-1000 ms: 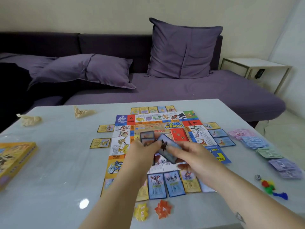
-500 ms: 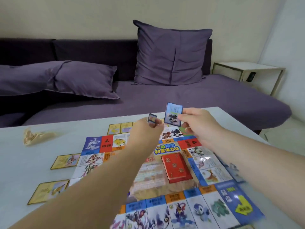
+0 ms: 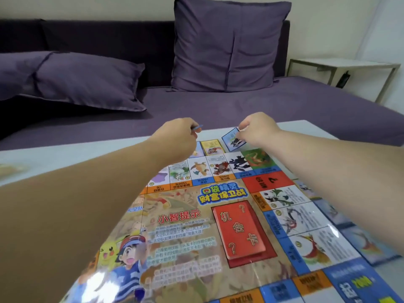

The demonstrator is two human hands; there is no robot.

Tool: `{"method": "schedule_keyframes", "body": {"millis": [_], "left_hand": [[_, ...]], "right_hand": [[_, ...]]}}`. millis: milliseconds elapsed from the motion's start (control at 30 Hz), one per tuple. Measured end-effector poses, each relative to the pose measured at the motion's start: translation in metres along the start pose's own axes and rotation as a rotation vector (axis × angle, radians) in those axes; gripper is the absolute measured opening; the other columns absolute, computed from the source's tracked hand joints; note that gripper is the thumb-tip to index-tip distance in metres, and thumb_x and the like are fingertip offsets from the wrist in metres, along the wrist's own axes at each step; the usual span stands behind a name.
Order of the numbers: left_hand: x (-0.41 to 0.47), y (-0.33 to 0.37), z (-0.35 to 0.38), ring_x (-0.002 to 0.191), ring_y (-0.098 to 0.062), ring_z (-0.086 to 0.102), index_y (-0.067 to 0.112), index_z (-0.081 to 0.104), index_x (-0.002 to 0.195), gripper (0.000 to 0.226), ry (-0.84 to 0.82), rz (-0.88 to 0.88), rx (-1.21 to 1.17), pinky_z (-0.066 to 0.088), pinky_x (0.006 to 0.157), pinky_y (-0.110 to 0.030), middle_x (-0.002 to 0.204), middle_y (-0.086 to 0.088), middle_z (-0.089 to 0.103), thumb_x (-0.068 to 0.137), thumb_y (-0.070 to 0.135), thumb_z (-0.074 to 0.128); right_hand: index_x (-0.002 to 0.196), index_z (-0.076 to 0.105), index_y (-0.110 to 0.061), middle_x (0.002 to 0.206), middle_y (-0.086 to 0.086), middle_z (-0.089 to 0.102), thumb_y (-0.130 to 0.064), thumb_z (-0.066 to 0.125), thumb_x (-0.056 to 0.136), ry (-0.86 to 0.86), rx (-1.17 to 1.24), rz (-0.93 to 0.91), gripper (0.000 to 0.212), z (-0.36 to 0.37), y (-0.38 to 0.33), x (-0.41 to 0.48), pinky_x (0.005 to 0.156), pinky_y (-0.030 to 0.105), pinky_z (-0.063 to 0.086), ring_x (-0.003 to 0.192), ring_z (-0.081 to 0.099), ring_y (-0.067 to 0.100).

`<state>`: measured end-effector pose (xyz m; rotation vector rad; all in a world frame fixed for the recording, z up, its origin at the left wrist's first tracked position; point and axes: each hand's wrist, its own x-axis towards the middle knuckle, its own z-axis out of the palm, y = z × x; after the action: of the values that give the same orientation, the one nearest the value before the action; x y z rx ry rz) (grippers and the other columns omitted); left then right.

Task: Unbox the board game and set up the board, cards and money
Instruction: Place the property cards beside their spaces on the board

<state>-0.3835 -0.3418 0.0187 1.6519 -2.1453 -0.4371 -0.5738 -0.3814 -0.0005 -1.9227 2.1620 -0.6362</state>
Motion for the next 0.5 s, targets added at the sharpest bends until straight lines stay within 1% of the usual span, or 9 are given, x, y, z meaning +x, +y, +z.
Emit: {"method": "schedule_keyframes", "body": {"millis": [67, 133, 200, 233, 300, 367, 433, 500], "left_hand": [[0.001, -0.001, 0.003, 0.084, -0.020, 0.053, 0.017, 0.052, 0.125, 0.031, -0.038, 0.013, 0.082, 0.042, 0.067, -0.028, 0.122, -0.004, 0.058, 0.099, 0.014, 0.035], [0.003, -0.001, 0.007, 0.094, -0.019, 0.052, 0.017, 0.050, 0.128, 0.031, -0.056, 0.022, 0.152, 0.040, 0.074, -0.028, 0.124, -0.004, 0.057, 0.101, 0.015, 0.035], [0.004, 0.000, 0.008, 0.094, -0.018, 0.050, 0.017, 0.049, 0.129, 0.032, -0.065, 0.027, 0.175, 0.039, 0.075, -0.028, 0.124, -0.004, 0.056, 0.101, 0.014, 0.035], [0.004, 0.001, 0.009, 0.093, -0.019, 0.051, 0.018, 0.049, 0.129, 0.033, -0.075, 0.029, 0.183, 0.040, 0.073, -0.028, 0.124, -0.004, 0.056, 0.100, 0.011, 0.035], [0.004, 0.002, 0.010, 0.083, -0.019, 0.050, 0.021, 0.048, 0.129, 0.037, -0.113, 0.033, 0.228, 0.041, 0.067, -0.028, 0.116, -0.002, 0.057, 0.097, 0.006, 0.035], [0.002, 0.004, 0.010, 0.071, -0.014, 0.044, 0.027, 0.045, 0.130, 0.043, -0.142, 0.042, 0.317, 0.038, 0.067, -0.031, 0.097, 0.004, 0.055, 0.095, 0.003, 0.035], [-0.001, 0.008, 0.011, 0.064, -0.008, 0.035, 0.033, 0.042, 0.131, 0.049, -0.136, 0.066, 0.395, 0.034, 0.065, -0.030, 0.078, 0.010, 0.044, 0.094, 0.002, 0.033], [-0.004, 0.011, 0.011, 0.062, -0.006, 0.031, 0.034, 0.040, 0.133, 0.053, -0.134, 0.089, 0.425, 0.031, 0.061, -0.029, 0.074, 0.011, 0.038, 0.093, 0.001, 0.031]], "right_hand": [[0.101, 0.070, -0.011, 0.114, 0.008, 0.065, -0.024, 0.067, 0.086, -0.010, -0.013, 0.022, 0.021, 0.004, 0.004, 0.003, 0.095, 0.037, 0.047, 0.109, 0.057, 0.029], [0.101, 0.069, -0.006, 0.112, 0.009, 0.066, -0.024, 0.068, 0.084, -0.008, -0.030, 0.019, 0.024, 0.003, 0.006, 0.002, 0.096, 0.038, 0.047, 0.107, 0.058, 0.029], [0.106, 0.069, -0.003, 0.119, 0.010, 0.065, -0.013, 0.060, 0.085, 0.008, -0.062, -0.075, 0.025, -0.003, 0.006, 0.001, 0.098, 0.041, 0.047, 0.112, 0.057, 0.029], [0.110, 0.068, -0.005, 0.125, 0.009, 0.063, -0.005, 0.052, 0.086, -0.011, -0.074, -0.151, 0.029, -0.008, 0.005, -0.001, 0.101, 0.040, 0.044, 0.117, 0.055, 0.028], [0.120, 0.065, -0.014, 0.136, 0.002, 0.055, 0.006, 0.039, 0.087, -0.112, -0.142, -0.281, 0.047, -0.016, -0.001, -0.009, 0.104, 0.036, 0.039, 0.127, 0.047, 0.023], [0.127, 0.061, -0.019, 0.142, 0.003, 0.048, 0.010, 0.033, 0.087, -0.202, -0.256, -0.354, 0.056, -0.020, -0.006, -0.016, 0.104, 0.031, 0.037, 0.131, 0.042, 0.023], [0.130, 0.058, -0.017, 0.141, 0.007, 0.049, 0.010, 0.032, 0.087, -0.264, -0.345, -0.388, 0.057, -0.020, -0.008, -0.022, 0.102, 0.033, 0.040, 0.128, 0.044, 0.027], [0.126, 0.061, -0.013, 0.130, 0.012, 0.057, 0.009, 0.032, 0.085, -0.300, -0.416, -0.408, 0.054, -0.018, -0.009, -0.028, 0.090, 0.037, 0.048, 0.114, 0.053, 0.031]]}}
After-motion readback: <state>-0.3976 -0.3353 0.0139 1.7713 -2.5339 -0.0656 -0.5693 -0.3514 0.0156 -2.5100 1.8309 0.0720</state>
